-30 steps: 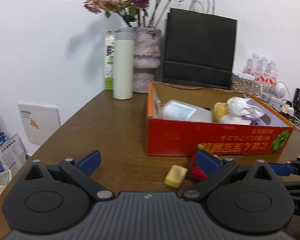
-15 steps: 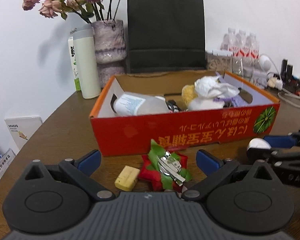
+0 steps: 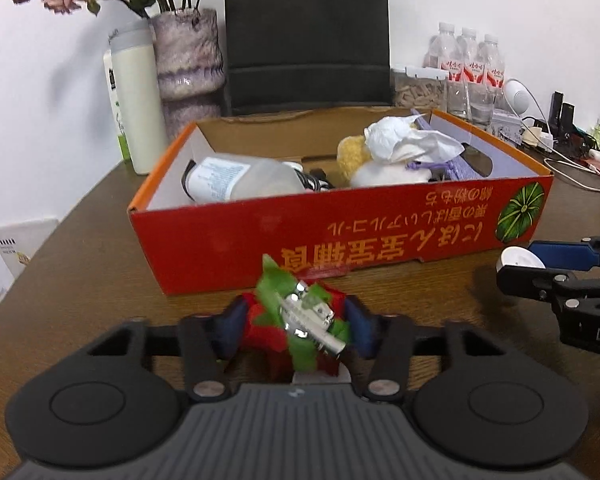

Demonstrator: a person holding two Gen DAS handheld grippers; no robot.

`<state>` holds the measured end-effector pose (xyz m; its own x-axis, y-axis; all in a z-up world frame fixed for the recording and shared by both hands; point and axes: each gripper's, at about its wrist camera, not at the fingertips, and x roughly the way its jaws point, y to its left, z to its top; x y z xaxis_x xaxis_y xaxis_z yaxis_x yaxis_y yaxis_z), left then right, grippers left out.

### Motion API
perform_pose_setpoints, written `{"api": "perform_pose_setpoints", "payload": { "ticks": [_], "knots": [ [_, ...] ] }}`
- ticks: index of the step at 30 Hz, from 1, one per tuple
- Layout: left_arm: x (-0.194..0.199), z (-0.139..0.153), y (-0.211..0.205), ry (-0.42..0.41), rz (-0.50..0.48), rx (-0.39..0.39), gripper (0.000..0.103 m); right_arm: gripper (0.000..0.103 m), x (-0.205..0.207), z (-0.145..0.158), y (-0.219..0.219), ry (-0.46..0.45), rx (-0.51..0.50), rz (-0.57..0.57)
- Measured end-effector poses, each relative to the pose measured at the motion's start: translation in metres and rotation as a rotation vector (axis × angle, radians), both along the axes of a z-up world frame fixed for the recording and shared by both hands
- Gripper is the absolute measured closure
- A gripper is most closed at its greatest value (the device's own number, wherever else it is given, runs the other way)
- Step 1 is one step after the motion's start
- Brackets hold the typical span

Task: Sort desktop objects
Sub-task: 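Grasp the white round lid with the right gripper while the left grasps the red-green ornament, then carry the lid and ornament into the box and open both grippers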

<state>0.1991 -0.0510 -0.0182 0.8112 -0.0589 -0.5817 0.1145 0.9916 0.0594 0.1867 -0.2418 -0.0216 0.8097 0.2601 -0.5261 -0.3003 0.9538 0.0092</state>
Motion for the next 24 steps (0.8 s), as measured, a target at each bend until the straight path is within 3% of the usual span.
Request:
{"api": "perform_pose_setpoints", "payload": {
  "ticks": [3, 19, 24],
  "knots": [
    [-0.003, 0.002, 0.004, -0.012, 0.001, -0.022, 0.059, 0.065, -0.001, 0.0, 0.001, -0.002, -0.002, 0.002],
    [-0.026, 0.029, 0.017, -0.108, 0.042, -0.145, 0.06, 0.065, -0.012, 0.011, 0.002, -0.051, 0.011, 0.004],
    [-0.028, 0.046, 0.017, -0.155, 0.03, -0.169, 0.06, 0.065, -0.022, 0.026, 0.0, -0.115, 0.044, 0.012]
  ]
}}
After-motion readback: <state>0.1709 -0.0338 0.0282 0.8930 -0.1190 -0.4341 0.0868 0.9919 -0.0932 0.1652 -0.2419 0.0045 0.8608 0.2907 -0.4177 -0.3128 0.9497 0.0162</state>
